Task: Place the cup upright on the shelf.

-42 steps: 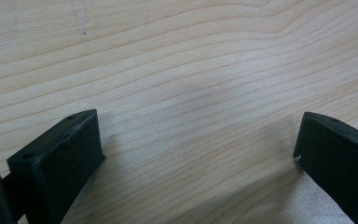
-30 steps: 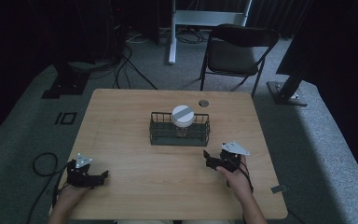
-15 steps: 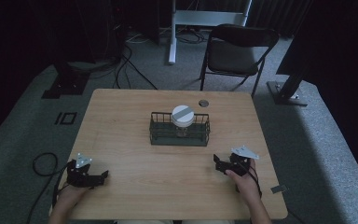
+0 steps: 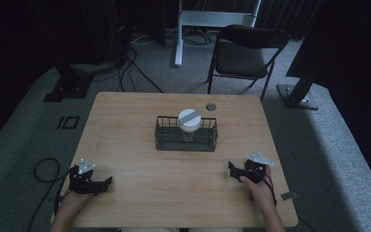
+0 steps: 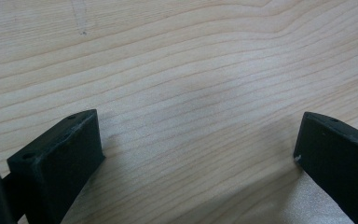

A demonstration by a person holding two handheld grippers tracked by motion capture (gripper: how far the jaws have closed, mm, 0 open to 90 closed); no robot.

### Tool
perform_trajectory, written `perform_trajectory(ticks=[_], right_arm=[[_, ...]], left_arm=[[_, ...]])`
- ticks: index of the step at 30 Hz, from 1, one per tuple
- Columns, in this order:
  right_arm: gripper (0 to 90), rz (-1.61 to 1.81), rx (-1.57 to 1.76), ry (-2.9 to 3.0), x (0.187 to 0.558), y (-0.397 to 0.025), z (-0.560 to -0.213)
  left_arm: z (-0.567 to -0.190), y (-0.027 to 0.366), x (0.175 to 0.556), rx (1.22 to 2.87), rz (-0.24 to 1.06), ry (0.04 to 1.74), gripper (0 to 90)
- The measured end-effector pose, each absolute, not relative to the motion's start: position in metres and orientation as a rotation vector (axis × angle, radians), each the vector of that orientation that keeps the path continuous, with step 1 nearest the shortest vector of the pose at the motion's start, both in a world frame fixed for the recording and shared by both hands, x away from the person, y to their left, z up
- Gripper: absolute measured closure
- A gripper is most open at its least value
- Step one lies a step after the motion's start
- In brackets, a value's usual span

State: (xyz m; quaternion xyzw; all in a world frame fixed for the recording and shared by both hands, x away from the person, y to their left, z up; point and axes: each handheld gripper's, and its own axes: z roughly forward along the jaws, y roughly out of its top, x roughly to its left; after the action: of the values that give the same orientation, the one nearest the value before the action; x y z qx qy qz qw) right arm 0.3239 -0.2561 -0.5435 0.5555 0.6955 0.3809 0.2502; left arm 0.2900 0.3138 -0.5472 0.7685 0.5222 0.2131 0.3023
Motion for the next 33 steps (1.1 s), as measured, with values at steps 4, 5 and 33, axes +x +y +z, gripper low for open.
perform_trajectory(ticks=[4, 5, 33], right_arm=[[11.1, 1.022, 1.524, 1.897, 0.325, -0.258, -0.546], [11.1, 1.020, 1.525, 1.899, 0.325, -0.259, -0.546], [11.1, 0.864, 1.540, 1.995, 0.332, -0.269, -0.551]], left_arm=[[-0.547, 0.314, 0.290, 2.038, 0.565, 1.384, 1.2], [-0.547, 0.314, 0.290, 2.037, 0.565, 1.385, 1.2], [-0.547, 0.314, 0.290, 2.039, 0.565, 1.385, 1.2]])
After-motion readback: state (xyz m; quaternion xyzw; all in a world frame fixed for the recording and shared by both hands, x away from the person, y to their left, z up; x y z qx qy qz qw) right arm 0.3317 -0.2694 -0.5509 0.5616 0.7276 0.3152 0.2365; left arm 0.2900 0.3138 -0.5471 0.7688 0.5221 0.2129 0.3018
